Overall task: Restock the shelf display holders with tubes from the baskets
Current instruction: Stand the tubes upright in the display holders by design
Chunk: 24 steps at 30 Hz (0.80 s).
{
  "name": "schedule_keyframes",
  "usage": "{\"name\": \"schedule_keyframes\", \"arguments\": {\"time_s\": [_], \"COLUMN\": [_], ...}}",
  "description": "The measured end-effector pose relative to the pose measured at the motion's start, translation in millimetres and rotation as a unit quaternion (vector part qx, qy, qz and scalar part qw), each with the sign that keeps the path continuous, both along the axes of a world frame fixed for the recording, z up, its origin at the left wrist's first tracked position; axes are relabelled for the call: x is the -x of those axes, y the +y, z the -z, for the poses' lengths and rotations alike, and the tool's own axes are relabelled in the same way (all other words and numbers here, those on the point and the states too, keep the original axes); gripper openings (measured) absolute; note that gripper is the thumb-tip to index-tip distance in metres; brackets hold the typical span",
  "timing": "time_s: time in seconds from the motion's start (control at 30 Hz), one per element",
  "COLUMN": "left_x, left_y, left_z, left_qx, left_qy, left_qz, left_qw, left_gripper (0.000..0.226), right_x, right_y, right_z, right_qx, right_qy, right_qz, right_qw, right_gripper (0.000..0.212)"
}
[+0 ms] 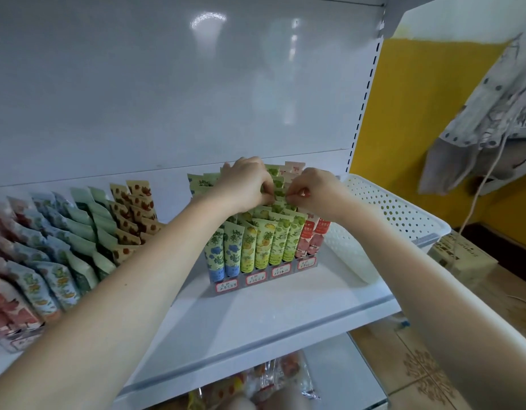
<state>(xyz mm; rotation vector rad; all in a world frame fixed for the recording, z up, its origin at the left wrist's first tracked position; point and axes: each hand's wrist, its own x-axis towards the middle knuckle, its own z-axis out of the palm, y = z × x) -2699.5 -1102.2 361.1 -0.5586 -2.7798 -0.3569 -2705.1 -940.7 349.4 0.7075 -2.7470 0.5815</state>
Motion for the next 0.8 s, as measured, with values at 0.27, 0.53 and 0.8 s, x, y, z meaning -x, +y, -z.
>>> {"name": "schedule_keyframes", "arguments": {"time_s": [0.27,0.53,0.8], "left_x": [-17.2,-25.0,-22.3], "left_y": [1.0,9.1,8.6], "left_z": [0.0,4.9,3.3], "left_qx": [-0.06,-0.007,0.017], "left_qy": [0.008,-0.019,-0.032], "left_qz": [0.033,0.03,0.028], "left_qw": [0.998,0.999,0.999], "left_gripper": [0.019,0.016,0.014], "right_x": [-15.6,-26.6,-26.2], "right_y": [9.5,8.7,4.7], "right_z": [-5.1,1.8,2.0], "right_qx": [0.082,-0.01,-0.016], "right_qy": [0.006,-0.016,-0.004], "right_qz": [0.009,0.005,-0.003], "right_qw": [0.997,1.0,1.0], "right_gripper": [0.012,0.015,0.016]}}
